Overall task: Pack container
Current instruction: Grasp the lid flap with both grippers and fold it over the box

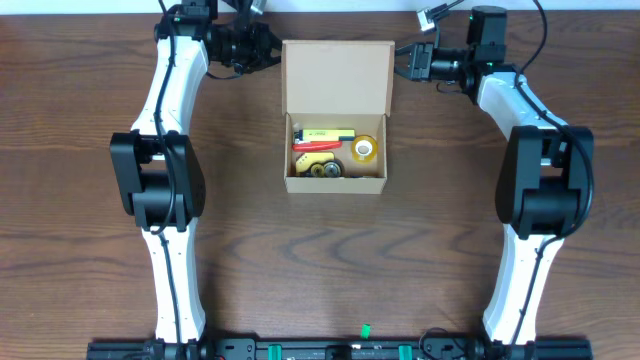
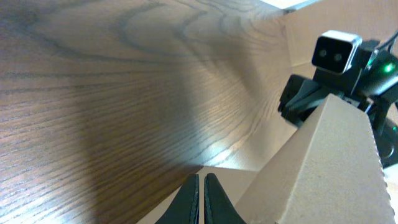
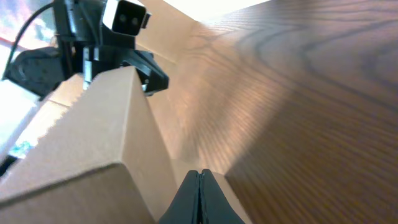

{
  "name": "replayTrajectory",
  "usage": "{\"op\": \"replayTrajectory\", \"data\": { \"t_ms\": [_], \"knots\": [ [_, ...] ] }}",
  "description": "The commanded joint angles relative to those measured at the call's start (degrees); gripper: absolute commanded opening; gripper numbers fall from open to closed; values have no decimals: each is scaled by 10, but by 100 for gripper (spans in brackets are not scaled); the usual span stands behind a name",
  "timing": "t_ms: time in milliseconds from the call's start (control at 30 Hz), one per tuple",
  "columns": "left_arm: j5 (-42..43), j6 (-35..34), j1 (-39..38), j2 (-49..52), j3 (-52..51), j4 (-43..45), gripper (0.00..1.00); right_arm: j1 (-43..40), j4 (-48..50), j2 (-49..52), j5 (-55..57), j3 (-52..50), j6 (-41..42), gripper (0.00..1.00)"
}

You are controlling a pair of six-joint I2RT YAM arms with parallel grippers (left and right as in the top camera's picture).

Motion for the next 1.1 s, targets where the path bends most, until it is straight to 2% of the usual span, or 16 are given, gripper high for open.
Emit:
{"op": "replayTrajectory", "data": {
  "t_ms": [0, 367, 567, 700, 867, 1067],
  "knots": [
    [7, 50, 0, 7, 23, -18, 6, 3, 0, 3, -37, 18, 27, 1],
    [-6, 67, 0, 0, 32, -64, 6, 26, -28, 3, -47, 18, 129, 2],
    [-23, 68, 0, -14, 32, -78, 6, 29, -118, 3, -45, 18, 106, 2],
    [-56, 96, 0, -28, 32, -102, 6, 29, -152, 3, -45, 18, 88, 2],
    [-61, 110, 0, -45, 32, -116, 6, 29, -163, 3, -47, 18, 81, 1],
    [-61, 132, -5, -65, 32, -132, 6, 34, -163, -12, -44, 18, 34, 2]
  ]
}}
